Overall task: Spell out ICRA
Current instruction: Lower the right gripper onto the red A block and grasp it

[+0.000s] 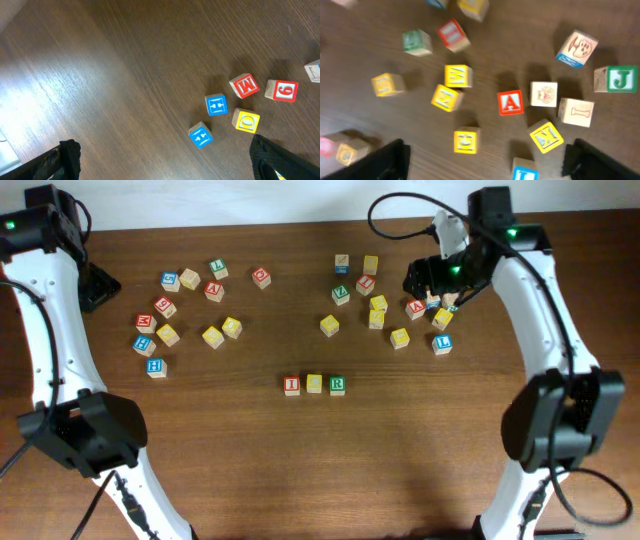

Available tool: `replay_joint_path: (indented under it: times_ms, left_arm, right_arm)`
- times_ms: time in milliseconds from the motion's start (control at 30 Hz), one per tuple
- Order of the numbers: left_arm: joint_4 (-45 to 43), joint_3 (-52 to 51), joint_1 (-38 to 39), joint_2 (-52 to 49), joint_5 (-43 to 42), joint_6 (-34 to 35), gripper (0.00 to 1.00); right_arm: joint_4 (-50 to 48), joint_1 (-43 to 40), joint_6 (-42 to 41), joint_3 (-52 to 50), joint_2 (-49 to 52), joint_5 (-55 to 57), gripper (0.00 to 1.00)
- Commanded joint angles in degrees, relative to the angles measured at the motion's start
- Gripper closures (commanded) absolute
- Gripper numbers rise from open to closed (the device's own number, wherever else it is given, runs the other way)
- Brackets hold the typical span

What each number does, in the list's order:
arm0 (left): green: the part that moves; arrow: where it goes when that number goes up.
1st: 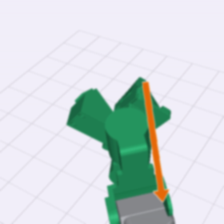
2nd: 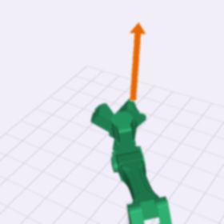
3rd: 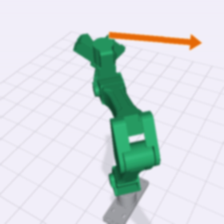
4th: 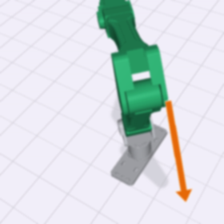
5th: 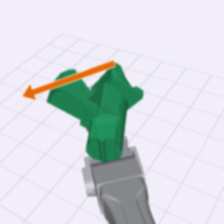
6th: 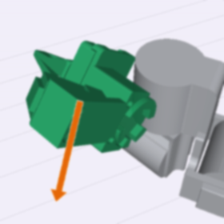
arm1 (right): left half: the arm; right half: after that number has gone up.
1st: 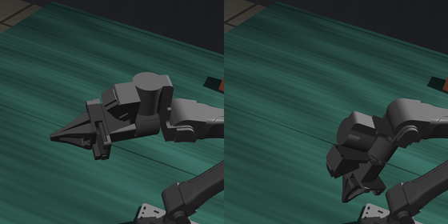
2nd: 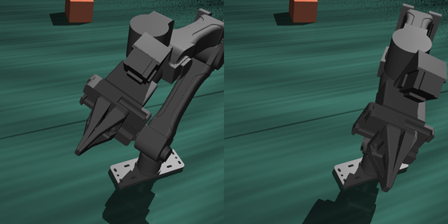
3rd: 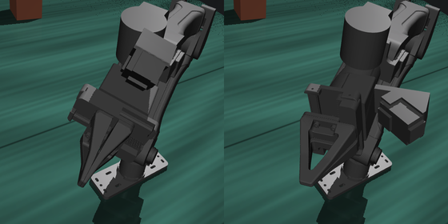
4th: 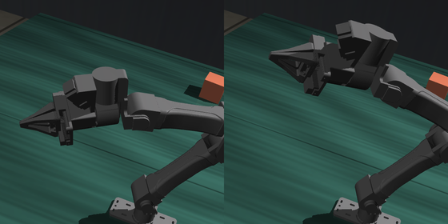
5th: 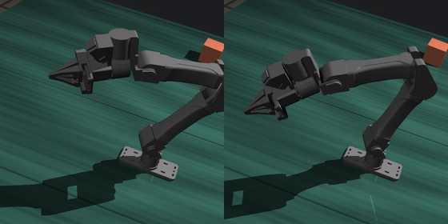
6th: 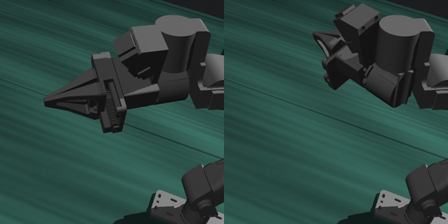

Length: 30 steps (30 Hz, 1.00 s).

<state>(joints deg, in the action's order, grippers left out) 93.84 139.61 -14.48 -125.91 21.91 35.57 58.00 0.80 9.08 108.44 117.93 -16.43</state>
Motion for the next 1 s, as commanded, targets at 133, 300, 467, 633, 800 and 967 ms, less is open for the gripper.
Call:
replay_joint_path:
  times_ms: [133, 300, 467, 633, 800, 967]
  left_arm:
    - [0.09, 0.24, -0.07, 1.16, 0.85, -0.28, 0.01]
    - [0.09, 0.24, -0.07, 1.16, 0.85, -0.28, 0.01]
    - [0.09, 0.24, -0.07, 1.16, 0.83, -0.28, 0.01]
    - [0.09, 0.24, -0.07, 1.16, 0.83, -0.28, 0.01]
    - [0.09, 0.24, -0.07, 1.16, 0.83, -0.28, 0.01]
    - [0.09, 0.24, -0.07, 1.16, 0.85, -0.28, 0.01]
  right_arm:
    - [-1.29, 5.77, -0.52, 0.96, 5.97, 14.95, 0.14]
    - [-2.69, 7.06, -0.57, 0.44, 6.32, 16.92, 0.18]
    - [-5.79, 7.06, -0.55, -3.26, 6.49, 16.72, 0.20]
    - [-6.82, 7.13, -0.55, -3.45, 9.27, 16.50, 0.20]
    - [-6.64, 7.13, -0.55, -3.45, 10.75, 16.50, 0.28]
    - [-7.28, 7.06, -0.55, -3.67, 11.08, 16.74, 0.28]
